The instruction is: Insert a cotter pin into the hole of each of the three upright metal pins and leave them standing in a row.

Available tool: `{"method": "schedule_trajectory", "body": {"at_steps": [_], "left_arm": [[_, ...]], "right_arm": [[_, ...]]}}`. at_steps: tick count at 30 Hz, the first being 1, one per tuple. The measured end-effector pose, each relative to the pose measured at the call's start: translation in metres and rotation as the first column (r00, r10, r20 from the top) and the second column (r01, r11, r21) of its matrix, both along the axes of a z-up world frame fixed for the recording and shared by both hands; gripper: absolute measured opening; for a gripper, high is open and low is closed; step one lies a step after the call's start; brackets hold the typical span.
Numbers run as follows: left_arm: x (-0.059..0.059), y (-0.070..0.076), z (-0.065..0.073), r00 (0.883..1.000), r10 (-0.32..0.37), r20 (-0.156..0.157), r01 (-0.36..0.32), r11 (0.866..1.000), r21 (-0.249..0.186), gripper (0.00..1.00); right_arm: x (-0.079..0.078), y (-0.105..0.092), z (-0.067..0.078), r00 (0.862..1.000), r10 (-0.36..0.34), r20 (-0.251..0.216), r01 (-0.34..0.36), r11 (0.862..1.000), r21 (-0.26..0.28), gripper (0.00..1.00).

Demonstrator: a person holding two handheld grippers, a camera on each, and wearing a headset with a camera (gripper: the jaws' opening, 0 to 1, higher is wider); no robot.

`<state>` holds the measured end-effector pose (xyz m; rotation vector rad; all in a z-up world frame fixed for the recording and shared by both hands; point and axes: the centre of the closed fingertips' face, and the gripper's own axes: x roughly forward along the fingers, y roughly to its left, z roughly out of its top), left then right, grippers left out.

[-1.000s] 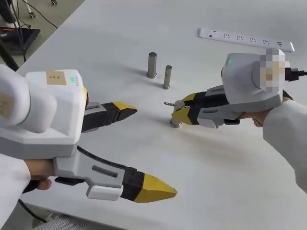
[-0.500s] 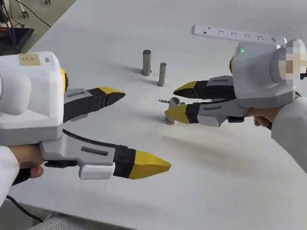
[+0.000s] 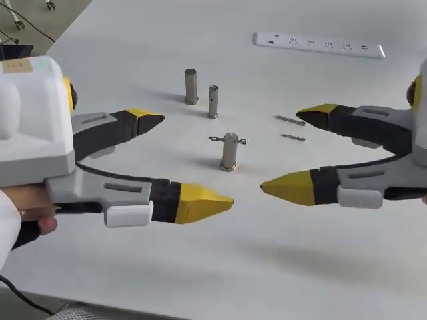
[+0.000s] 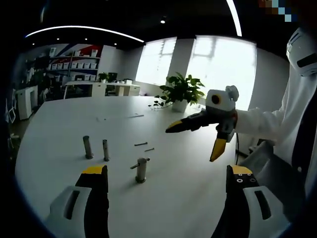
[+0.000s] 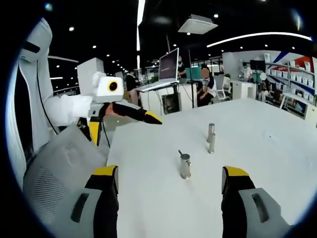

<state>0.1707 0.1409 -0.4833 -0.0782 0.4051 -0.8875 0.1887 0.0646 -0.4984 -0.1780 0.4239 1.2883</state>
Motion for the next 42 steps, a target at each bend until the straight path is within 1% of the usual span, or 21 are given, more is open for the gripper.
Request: {"method": "schedule_trajectory", "body": {"at_steps": [5,7,8,10,13,14,17,18,20,24,26,29,30,32,33,34,35,36,39,40,42], "left_arm": [[0.013,0.012,0.000,1.000,0.015,0.009,-0.015,1.000,0.003,0.99],[0.015,0.013,0.002,1.000,0.020,0.015,-0.020,1.000,0.006,0.99],[0.017,0.014,0.003,1.000,0.024,0.019,-0.024,1.000,0.005,0.99],[0.023,0.018,0.005,0.999,0.034,0.026,-0.034,0.999,0.002,0.99],[0.037,0.028,0.008,0.997,0.062,0.037,-0.062,0.998,0.005,0.99],[0.042,0.032,0.009,0.997,0.072,0.034,-0.072,0.997,-0.004,0.98],[0.056,0.041,0.013,0.996,0.087,0.016,-0.087,0.996,-0.036,0.86],[0.063,0.045,0.015,0.995,0.102,0.023,-0.101,0.994,-0.034,0.83],[0.077,0.054,0.018,0.988,0.148,0.049,-0.147,0.989,-0.026,0.82],[0.106,0.071,0.017,0.975,0.209,0.073,-0.209,0.978,-0.002,0.73],[0.125,0.085,0.014,0.956,0.268,0.120,-0.274,0.961,0.037,0.65],[0.142,0.086,0.007,0.950,0.288,0.122,-0.294,0.955,0.032,0.57],[0.150,0.090,0.003,0.943,0.311,0.123,-0.318,0.947,0.047,0.55],[0.159,0.091,-0.002,0.939,0.316,0.134,-0.327,0.943,0.063,0.51],[0.161,0.086,-0.005,0.939,0.319,0.125,-0.329,0.942,0.063,0.49],[0.163,0.083,-0.008,0.942,0.319,0.102,-0.326,0.944,0.053,0.46],[0.166,0.077,-0.012,0.949,0.309,0.068,-0.311,0.950,0.015,0.44],[0.169,0.077,-0.015,0.949,0.307,0.072,-0.310,0.951,0.023,0.42],[0.179,0.077,-0.030,0.946,0.317,0.061,-0.321,0.946,0.054,0.41],[0.181,0.075,-0.036,0.946,0.321,0.041,-0.323,0.945,0.054,0.40],[0.182,0.072,-0.044,0.948,0.317,0.032,-0.319,0.945,0.070,0.39]], "right_arm": [[-0.010,-0.010,-0.004,0.999,-0.037,-0.038,0.037,0.999,-0.003,0.94],[-0.009,-0.016,-0.007,0.996,-0.078,-0.042,0.077,0.997,-0.019,0.98],[-0.013,-0.017,-0.009,0.996,-0.072,-0.049,0.070,0.997,-0.027,0.98],[-0.013,-0.019,-0.011,0.995,-0.094,-0.045,0.092,0.995,-0.030,0.98],[-0.016,-0.021,-0.010,0.991,-0.120,-0.062,0.120,0.993,-0.011,0.98],[-0.016,-0.022,-0.009,0.990,-0.124,-0.062,0.124,0.992,-0.008,0.98],[-0.020,-0.023,-0.009,0.988,-0.139,-0.073,0.139,0.990,0.001,0.98],[-0.022,-0.023,-0.009,0.987,-0.140,-0.080,0.141,0.990,0.006,0.98],[-0.027,-0.023,-0.010,0.985,-0.147,-0.088,0.149,0.989,0.010,0.98],[-0.037,-0.024,-0.013,0.982,-0.156,-0.105,0.158,0.987,0.011,0.98],[-0.039,-0.026,-0.013,0.980,-0.165,-0.109,0.167,0.986,0.014,0.98],[-0.042,-0.029,-0.012,0.977,-0.177,-0.115,0.181,0.983,0.022,0.97],[-0.043,-0.030,-0.012,0.976,-0.182,-0.116,0.186,0.982,0.022,0.97],[-0.044,-0.032,-0.012,0.976,-0.186,-0.114,0.190,0.982,0.019,0.96],[-0.045,-0.033,-0.012,0.975,-0.189,-0.115,0.193,0.981,0.019,0.96],[-0.045,-0.033,-0.012,0.974,-0.193,-0.117,0.197,0.980,0.020,0.95],[-0.045,-0.034,-0.012,0.973,-0.197,-0.116,0.201,0.979,0.021,0.95],[-0.044,-0.035,-0.012,0.972,-0.206,-0.116,0.209,0.978,0.020,0.96],[-0.044,-0.038,-0.013,0.967,-0.227,-0.120,0.231,0.973,0.018,0.95],[-0.044,-0.039,-0.014,0.965,-0.232,-0.121,0.236,0.972,0.018,0.95],[-0.045,-0.040,-0.015,0.963,-0.237,-0.125,0.241,0.970,0.014,0.95]]}}
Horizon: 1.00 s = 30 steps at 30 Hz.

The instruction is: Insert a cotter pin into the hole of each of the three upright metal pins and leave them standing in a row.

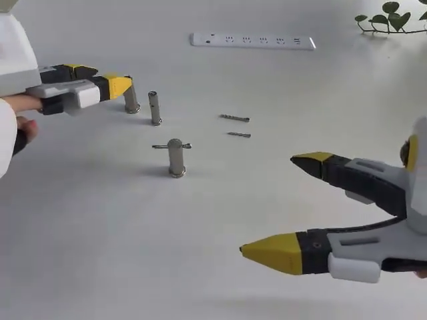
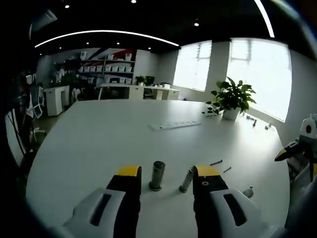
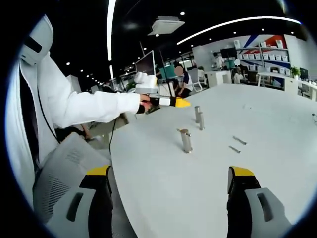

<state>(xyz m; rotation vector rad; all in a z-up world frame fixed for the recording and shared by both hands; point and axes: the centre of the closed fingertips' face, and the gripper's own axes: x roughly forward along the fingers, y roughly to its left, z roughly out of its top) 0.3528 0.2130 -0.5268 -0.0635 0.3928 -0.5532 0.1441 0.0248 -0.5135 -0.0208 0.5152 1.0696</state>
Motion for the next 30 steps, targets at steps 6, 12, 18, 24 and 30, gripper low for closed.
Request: {"method": "schedule_trajectory", "body": {"at_steps": [6,12,18,24,30], "left_arm": [[0.012,0.002,-0.024,0.999,0.030,-0.025,-0.028,0.997,0.078,0.38],[0.023,0.005,-0.034,0.999,0.045,-0.020,-0.043,0.995,0.094,0.25],[0.024,0.001,-0.041,0.999,0.020,-0.031,-0.017,0.995,0.094,0.23],[0.025,-0.001,-0.044,0.999,-0.001,-0.046,0.006,0.995,0.095,0.15],[0.028,-0.003,-0.045,0.999,-0.017,-0.042,0.021,0.995,0.101,0.13]], "right_arm": [[-0.006,0.000,-0.008,1.000,-0.009,-0.022,0.009,1.000,-0.002,0.94],[-0.005,-0.004,-0.010,0.999,-0.019,-0.029,0.019,1.000,-0.012,0.93],[0.000,-0.014,-0.010,0.998,-0.052,-0.024,0.052,0.999,-0.017,0.91],[-0.006,-0.011,-0.016,0.997,-0.055,-0.050,0.054,0.998,-0.018,0.91],[-0.007,-0.008,-0.020,0.997,-0.044,-0.063,0.042,0.999,-0.021,0.91]]}}
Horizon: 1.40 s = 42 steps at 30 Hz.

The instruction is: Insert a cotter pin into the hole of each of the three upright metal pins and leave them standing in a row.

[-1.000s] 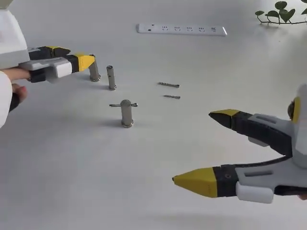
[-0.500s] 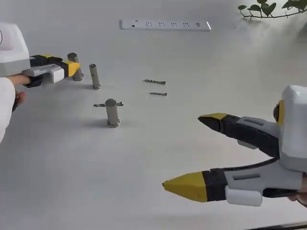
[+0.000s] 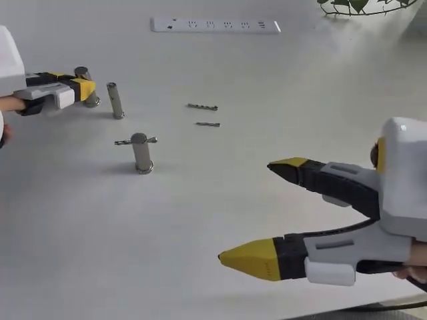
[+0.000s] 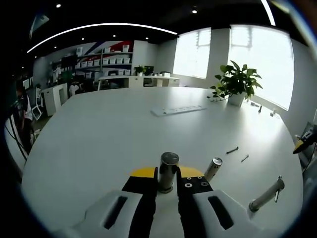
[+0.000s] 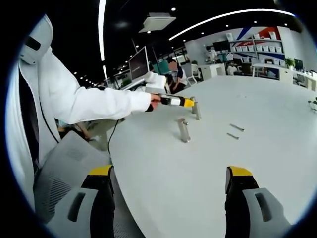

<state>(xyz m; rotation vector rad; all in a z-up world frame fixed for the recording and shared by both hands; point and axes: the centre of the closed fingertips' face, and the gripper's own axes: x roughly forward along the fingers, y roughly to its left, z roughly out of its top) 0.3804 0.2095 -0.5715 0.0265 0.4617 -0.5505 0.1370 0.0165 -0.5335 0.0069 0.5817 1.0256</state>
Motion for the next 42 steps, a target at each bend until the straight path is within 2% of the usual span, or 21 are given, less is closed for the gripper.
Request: {"method": "schedule_trajectory", "body": {"at_steps": [5,12,15,18,20,27,28,29,31,33,34,36,37,40,42], "left_arm": [[0.001,-0.001,-0.001,1.000,-0.005,0.004,0.005,1.000,0.015,0.12],[0.001,0.000,-0.001,1.000,0.001,-0.009,-0.001,1.000,0.008,0.12],[0.002,0.002,-0.001,1.000,-0.007,0.011,0.007,0.999,0.042,0.11],[0.002,0.004,0.000,1.000,0.025,-0.008,-0.025,0.999,0.021,0.11],[0.002,0.007,0.000,0.999,0.033,-0.011,-0.033,0.999,0.028,0.10],[-0.007,0.012,0.006,0.999,0.025,-0.031,-0.024,0.999,0.036,0.10],[-0.009,0.012,0.008,1.000,0.014,-0.022,-0.012,0.998,0.056,0.10],[-0.012,0.014,0.012,1.000,-0.007,-0.004,0.008,0.996,0.091,0.10],[-0.019,0.014,0.023,1.000,-0.012,0.003,0.012,0.997,0.077,0.10],[-0.026,0.013,0.039,0.999,-0.031,0.037,0.029,0.998,0.053,0.10],[-0.028,0.013,0.042,0.998,-0.038,0.043,0.035,0.998,0.051,0.10],[-0.038,0.009,0.061,0.996,-0.060,0.072,0.060,0.998,-0.002,0.10],[-0.044,0.010,0.069,0.993,-0.081,0.082,0.082,0.997,-0.012,0.10],[-0.060,0.012,0.089,0.987,-0.121,0.111,0.124,0.992,-0.019,0.10],[-0.070,0.014,0.100,0.980,-0.153,0.125,0.155,0.988,-0.001,0.10]], "right_arm": [[0.002,-0.001,-0.001,1.000,-0.010,-0.009,0.010,1.000,0.002,0.91],[0.002,-0.001,-0.003,1.000,-0.013,-0.011,0.013,1.000,-0.004,0.90],[0.002,0.000,-0.002,1.000,-0.010,-0.008,0.010,1.000,-0.005,0.90],[0.001,0.002,-0.001,1.000,-0.007,-0.007,0.007,1.000,-0.004,0.90],[0.001,0.003,-0.001,1.000,-0.006,-0.010,0.006,1.000,-0.002,0.90],[0.001,0.004,-0.001,1.000,0.000,-0.012,0.000,1.000,-0.004,0.89],[0.001,0.004,0.000,1.000,0.002,-0.011,-0.002,1.000,-0.003,0.89],[0.001,0.005,0.001,1.000,0.001,-0.011,-0.001,1.000,-0.002,0.89],[0.002,0.005,0.002,1.000,-0.001,-0.007,0.001,1.000,0.003,0.89],[0.003,0.004,0.003,1.000,-0.001,-0.005,0.001,1.000,0.006,0.89],[0.003,0.004,0.004,1.000,0.000,-0.003,0.000,1.000,0.006,0.89],[0.004,0.004,0.006,1.000,0.003,0.004,-0.003,1.000,0.011,0.89],[0.005,0.004,0.008,1.000,0.003,0.007,-0.003,1.000,0.016,0.89],[0.006,0.002,0.011,1.000,-0.001,0.019,0.001,1.000,0.020,0.88],[0.007,0.000,0.012,1.000,0.004,0.030,-0.005,1.000,0.022,0.88]]}}
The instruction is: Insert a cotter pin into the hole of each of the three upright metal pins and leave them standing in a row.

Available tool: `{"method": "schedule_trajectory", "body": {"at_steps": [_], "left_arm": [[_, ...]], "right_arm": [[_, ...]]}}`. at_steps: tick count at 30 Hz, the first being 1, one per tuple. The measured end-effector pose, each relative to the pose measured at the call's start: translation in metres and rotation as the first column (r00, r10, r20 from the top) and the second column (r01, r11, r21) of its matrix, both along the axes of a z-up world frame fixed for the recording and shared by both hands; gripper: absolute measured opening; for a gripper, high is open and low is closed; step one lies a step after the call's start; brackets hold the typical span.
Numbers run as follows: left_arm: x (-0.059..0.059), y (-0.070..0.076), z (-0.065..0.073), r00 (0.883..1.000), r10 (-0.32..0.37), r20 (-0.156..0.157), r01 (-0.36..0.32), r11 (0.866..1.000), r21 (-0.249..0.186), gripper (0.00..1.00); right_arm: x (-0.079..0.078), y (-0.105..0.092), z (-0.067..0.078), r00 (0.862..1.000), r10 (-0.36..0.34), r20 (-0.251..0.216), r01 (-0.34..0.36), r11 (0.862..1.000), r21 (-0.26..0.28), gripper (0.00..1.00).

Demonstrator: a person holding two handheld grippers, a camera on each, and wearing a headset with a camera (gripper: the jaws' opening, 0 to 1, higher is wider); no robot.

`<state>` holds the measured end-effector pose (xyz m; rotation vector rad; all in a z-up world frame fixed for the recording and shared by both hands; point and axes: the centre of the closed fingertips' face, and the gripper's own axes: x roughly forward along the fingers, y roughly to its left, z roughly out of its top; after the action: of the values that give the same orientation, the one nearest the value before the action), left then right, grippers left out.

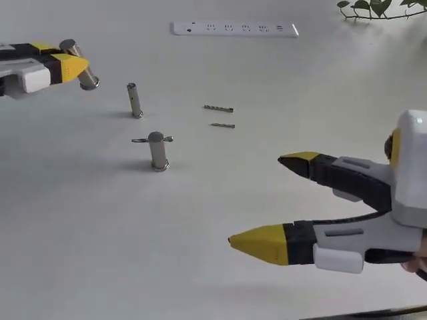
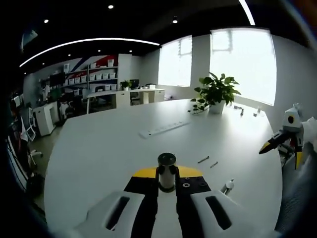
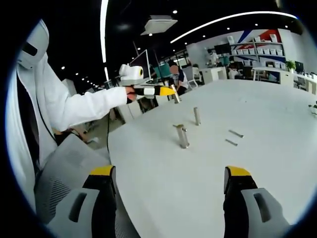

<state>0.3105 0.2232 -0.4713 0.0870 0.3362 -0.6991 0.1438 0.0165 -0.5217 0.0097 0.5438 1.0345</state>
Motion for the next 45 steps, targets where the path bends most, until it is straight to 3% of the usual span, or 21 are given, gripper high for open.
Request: {"method": "schedule_trajectory", "body": {"at_steps": [4,8,12,18,21,23,26,28,29,31,34,36,38,41,43,45], "left_arm": [[-0.023,-0.004,0.020,0.996,-0.076,0.039,0.074,0.996,0.048,0.10],[-0.042,-0.016,0.031,0.992,-0.118,0.048,0.115,0.991,0.071,0.10],[-0.064,-0.043,0.038,0.978,-0.202,0.060,0.198,0.978,0.059,0.10],[-0.092,-0.085,0.034,0.954,-0.296,0.049,0.293,0.954,0.056,0.10],[-0.100,-0.107,0.024,0.944,-0.325,0.045,0.323,0.945,0.046,0.10],[-0.104,-0.120,0.014,0.943,-0.333,0.011,0.332,0.943,0.019,0.10],[-0.109,-0.133,0.000,0.933,-0.359,-0.011,0.359,0.933,0.025,0.10],[-0.115,-0.144,-0.013,0.924,-0.379,-0.056,0.380,0.925,0.002,0.10],[-0.115,-0.149,-0.023,0.926,-0.364,-0.100,0.364,0.931,-0.019,0.10],[-0.117,-0.158,-0.030,0.923,-0.375,-0.085,0.376,0.926,0.000,0.10],[-0.118,-0.166,-0.040,0.916,-0.385,-0.113,0.386,0.922,-0.011,0.10],[-0.120,-0.180,-0.043,0.914,-0.387,-0.122,0.391,0.920,0.012,0.10],[-0.120,-0.181,-0.053,0.908,-0.400,-0.126,0.409,0.911,0.056,0.10],[-0.123,-0.185,-0.064,0.901,-0.411,-0.137,0.421,0.905,0.053,0.10],[-0.125,-0.185,-0.072,0.897,-0.422,-0.136,0.436,0.895,0.097,0.10],[-0.125,-0.185,-0.079,0.898,-0.417,-0.140,0.433,0.894,0.111,0.10]], "right_arm": [[-0.001,-0.001,0.002,1.000,0.007,0.007,-0.007,1.000,0.006,0.88],[-0.003,-0.003,0.003,1.000,0.010,0.010,-0.010,1.000,0.011,0.87],[-0.004,-0.006,0.005,1.000,0.003,0.016,-0.004,1.000,0.017,0.87],[-0.007,-0.014,0.008,1.000,-0.016,0.023,0.015,1.000,0.026,0.87],[-0.007,-0.019,0.007,0.999,-0.029,0.021,0.029,0.999,0.026,0.87],[-0.008,-0.022,0.007,0.999,-0.039,0.020,0.038,0.999,0.027,0.87],[-0.008,-0.027,0.007,0.998,-0.050,0.023,0.049,0.998,0.027,0.87],[-0.008,-0.030,0.007,0.998,-0.058,0.019,0.057,0.998,0.029,0.87],[-0.008,-0.031,0.007,0.998,-0.060,0.018,0.060,0.998,0.030,0.87],[-0.008,-0.032,0.006,0.998,-0.064,0.014,0.064,0.998,0.026,0.87],[-0.008,-0.033,0.005,0.997,-0.070,0.012,0.070,0.997,0.024,0.86],[-0.008,-0.035,0.005,0.997,-0.074,0.008,0.074,0.997,0.025,0.85],[-0.008,-0.035,0.004,0.997,-0.078,0.005,0.078,0.997,0.025,0.85],[-0.009,-0.036,0.004,0.997,-0.080,0.000,0.080,0.996,0.025,0.85],[-0.009,-0.037,0.003,0.996,-0.084,-0.003,0.084,0.996,0.028,0.85],[-0.009,-0.037,0.003,0.996,-0.086,-0.007,0.086,0.996,0.033,0.85]]}}
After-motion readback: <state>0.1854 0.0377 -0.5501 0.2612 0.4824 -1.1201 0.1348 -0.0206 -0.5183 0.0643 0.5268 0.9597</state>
